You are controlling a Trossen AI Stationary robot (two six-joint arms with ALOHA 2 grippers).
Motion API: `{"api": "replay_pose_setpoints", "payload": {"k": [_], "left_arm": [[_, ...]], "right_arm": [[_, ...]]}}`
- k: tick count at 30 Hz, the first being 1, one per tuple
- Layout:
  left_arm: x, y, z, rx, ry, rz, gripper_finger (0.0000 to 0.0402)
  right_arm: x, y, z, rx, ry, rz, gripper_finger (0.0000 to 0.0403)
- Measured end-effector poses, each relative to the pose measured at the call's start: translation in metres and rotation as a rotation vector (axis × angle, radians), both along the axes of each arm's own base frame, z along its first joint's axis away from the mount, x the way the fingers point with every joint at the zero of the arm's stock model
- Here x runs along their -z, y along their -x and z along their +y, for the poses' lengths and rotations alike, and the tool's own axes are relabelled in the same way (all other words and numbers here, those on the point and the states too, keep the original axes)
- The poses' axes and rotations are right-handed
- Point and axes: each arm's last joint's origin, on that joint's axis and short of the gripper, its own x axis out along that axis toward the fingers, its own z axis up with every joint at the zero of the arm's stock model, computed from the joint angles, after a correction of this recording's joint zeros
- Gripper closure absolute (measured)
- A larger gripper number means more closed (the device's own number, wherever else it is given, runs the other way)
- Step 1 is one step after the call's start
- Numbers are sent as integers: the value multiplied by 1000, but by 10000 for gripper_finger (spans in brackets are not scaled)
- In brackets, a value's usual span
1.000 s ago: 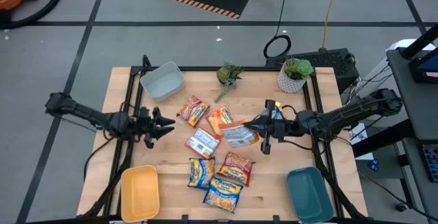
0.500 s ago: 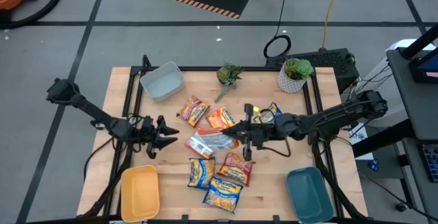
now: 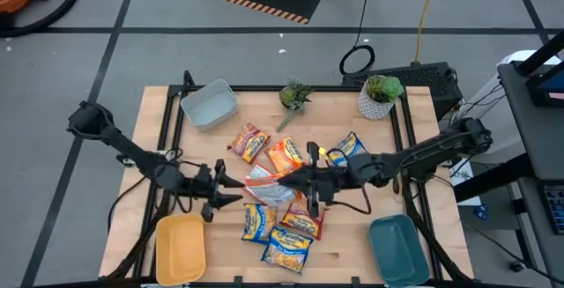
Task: Sort Maruchan noodles
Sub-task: Put the right orange noodle pack into the blue bin
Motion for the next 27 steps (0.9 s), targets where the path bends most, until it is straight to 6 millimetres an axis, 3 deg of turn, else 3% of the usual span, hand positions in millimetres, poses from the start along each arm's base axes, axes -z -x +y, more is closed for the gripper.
{"api": "replay_pose_setpoints", "payload": {"k": [8,16,21,27], "left_arm": [[-11,-32,-23,-3,-132,-11,216],[-16,-61,-36,-5,-119,-8,138],[-25,-70,-34,-28,-89,-29,107],[-31,-72,-35,-33,-82,-51,101]], "right_arm": [[-5,3,5,-13,-6,-16,403],[-5,4,8,-23,-13,-16,403],[-5,5,10,-30,-12,-12,403],[-3,5,10,-12,-10,2,403]]}}
